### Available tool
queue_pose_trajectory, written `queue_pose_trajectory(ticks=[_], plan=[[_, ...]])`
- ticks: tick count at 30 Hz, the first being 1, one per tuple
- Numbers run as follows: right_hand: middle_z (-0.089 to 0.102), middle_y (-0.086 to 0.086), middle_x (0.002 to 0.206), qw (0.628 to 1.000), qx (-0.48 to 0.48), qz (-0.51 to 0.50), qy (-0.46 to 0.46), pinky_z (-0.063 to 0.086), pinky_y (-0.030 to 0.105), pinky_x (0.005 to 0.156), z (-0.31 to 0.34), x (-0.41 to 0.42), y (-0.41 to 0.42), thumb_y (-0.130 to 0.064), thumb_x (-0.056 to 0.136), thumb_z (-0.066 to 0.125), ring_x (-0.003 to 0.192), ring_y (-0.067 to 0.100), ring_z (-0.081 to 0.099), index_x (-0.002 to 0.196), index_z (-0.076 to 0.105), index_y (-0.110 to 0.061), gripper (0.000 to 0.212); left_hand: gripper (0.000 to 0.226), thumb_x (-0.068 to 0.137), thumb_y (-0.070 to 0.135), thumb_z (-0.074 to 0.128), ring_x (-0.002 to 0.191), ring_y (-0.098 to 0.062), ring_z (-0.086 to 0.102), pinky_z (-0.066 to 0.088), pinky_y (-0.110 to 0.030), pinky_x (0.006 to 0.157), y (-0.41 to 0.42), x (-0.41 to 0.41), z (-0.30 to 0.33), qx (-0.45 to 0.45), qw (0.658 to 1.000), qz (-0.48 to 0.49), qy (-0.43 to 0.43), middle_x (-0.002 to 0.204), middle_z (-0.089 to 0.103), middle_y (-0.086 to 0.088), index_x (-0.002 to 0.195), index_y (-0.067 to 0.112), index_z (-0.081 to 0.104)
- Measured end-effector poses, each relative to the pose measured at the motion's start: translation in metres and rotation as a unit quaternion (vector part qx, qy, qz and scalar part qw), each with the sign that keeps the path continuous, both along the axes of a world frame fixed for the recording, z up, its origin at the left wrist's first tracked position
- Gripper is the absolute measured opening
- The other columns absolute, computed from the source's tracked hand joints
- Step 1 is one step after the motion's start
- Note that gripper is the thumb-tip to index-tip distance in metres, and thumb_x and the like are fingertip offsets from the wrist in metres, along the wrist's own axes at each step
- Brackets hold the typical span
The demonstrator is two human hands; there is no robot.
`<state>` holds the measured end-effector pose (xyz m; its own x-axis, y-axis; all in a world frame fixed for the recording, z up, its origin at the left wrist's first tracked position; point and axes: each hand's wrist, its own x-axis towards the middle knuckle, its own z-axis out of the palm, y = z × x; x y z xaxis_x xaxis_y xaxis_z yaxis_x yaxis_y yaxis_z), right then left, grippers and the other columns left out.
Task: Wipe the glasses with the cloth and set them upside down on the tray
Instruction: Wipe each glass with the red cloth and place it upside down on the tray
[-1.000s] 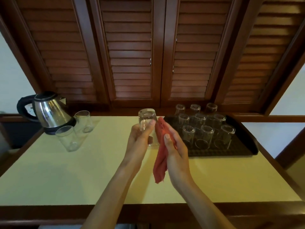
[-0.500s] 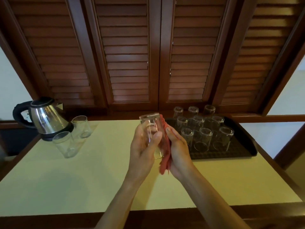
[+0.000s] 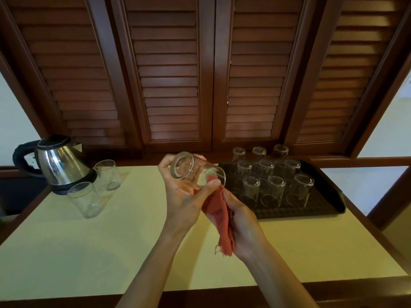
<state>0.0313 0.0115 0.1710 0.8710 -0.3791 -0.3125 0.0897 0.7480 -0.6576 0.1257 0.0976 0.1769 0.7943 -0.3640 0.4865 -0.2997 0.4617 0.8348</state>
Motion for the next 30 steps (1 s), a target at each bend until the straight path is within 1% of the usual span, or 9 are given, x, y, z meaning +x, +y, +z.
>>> queue_pose_trajectory(ticks=[9,11,13,16,17,19,21,23,30], plan=[[0.075,0.013,0.113,0.989,-0.124,-0.053,-0.059,0.051,0.037,0.100,0.009,-0.001,0.001,-0.022,0.105,0.048,0.115,0.027,0.067,0.118,0.070,-0.008,0.029,0.083,0.076,0.001,0.082,0.113,-0.035,0.070,0.060,-0.039,0.093,0.005,0.000,-0.003,0.017,0.996,-0.026,0.078,0.124,0.067,-0.021,0.146,0.004,0.038],[0.076,0.000,0.103,0.952,-0.275,-0.081,-0.109,0.051,0.024,0.089,0.004,-0.003,0.014,-0.025,0.105,0.049,0.104,0.014,0.069,0.119,0.069,-0.015,0.026,0.069,0.081,0.004,0.080,0.109,-0.033,0.069,0.061,-0.038,0.087,0.007,-0.001,0.006,-0.020,0.985,-0.053,0.161,0.116,0.069,-0.017,0.141,-0.001,0.045],[0.071,-0.009,0.114,0.796,-0.570,-0.073,-0.188,0.051,0.024,0.094,-0.009,-0.003,0.009,-0.022,0.104,0.049,0.111,0.005,0.064,0.134,0.059,-0.014,0.033,0.042,0.084,0.010,0.078,0.100,-0.028,0.073,0.063,-0.035,0.082,0.012,-0.001,0.017,-0.039,0.958,-0.095,0.267,0.100,0.074,-0.012,0.121,0.002,0.061],[0.051,0.005,0.150,0.409,-0.897,-0.049,-0.158,0.037,0.037,0.119,-0.028,0.014,-0.030,0.004,0.091,0.064,0.148,0.019,0.036,0.147,0.048,-0.009,0.059,0.016,0.089,0.013,0.072,0.084,-0.019,0.078,0.062,-0.031,0.075,0.019,0.004,0.020,-0.005,0.930,-0.139,0.340,0.089,0.076,-0.010,0.103,0.007,0.069],[0.049,0.005,0.152,0.369,-0.916,-0.046,-0.152,0.034,0.037,0.120,-0.028,0.017,-0.035,0.007,0.088,0.068,0.150,0.019,0.033,0.147,0.048,-0.009,0.065,0.018,0.088,0.014,0.073,0.083,-0.018,0.078,0.062,-0.030,0.072,0.021,0.006,0.019,0.000,0.928,-0.140,0.346,0.089,0.076,-0.011,0.105,0.007,0.070],[0.052,-0.003,0.148,0.490,-0.856,-0.010,-0.166,0.038,0.032,0.117,-0.023,0.019,-0.028,0.006,0.090,0.064,0.145,0.013,0.040,0.145,0.051,-0.013,0.059,0.030,0.080,0.013,0.076,0.089,-0.023,0.077,0.062,-0.031,0.074,0.019,0.008,0.019,-0.005,0.937,-0.127,0.326,0.093,0.075,-0.013,0.108,0.007,0.068],[0.062,-0.014,0.135,0.797,-0.578,0.069,-0.159,0.046,0.023,0.103,-0.009,0.013,-0.015,-0.004,0.095,0.058,0.128,0.007,0.054,0.139,0.058,-0.023,0.048,0.046,0.076,0.005,0.079,0.101,-0.031,0.072,0.061,-0.036,0.083,0.016,0.014,0.015,-0.022,0.959,-0.108,0.263,0.100,0.073,-0.013,0.119,0.005,0.062],[0.067,0.003,0.130,0.954,-0.230,0.129,-0.140,0.052,0.024,0.092,0.004,0.007,-0.014,-0.010,0.096,0.057,0.115,0.017,0.061,0.136,0.062,-0.019,0.041,0.076,0.074,0.000,0.085,0.112,-0.036,0.068,0.060,-0.038,0.091,0.017,0.022,0.012,-0.016,0.978,-0.101,0.180,0.112,0.071,-0.012,0.140,-0.003,0.046],[0.068,0.019,0.119,0.996,-0.073,0.046,-0.005,0.052,0.038,0.092,0.023,-0.001,-0.031,-0.016,0.102,0.050,0.103,0.028,0.062,0.122,0.070,-0.007,0.030,0.082,0.073,-0.003,0.082,0.119,-0.035,0.069,0.060,-0.040,0.091,0.027,0.030,0.016,0.058,0.991,-0.102,0.060,0.125,0.072,-0.006,0.141,0.023,0.046]])
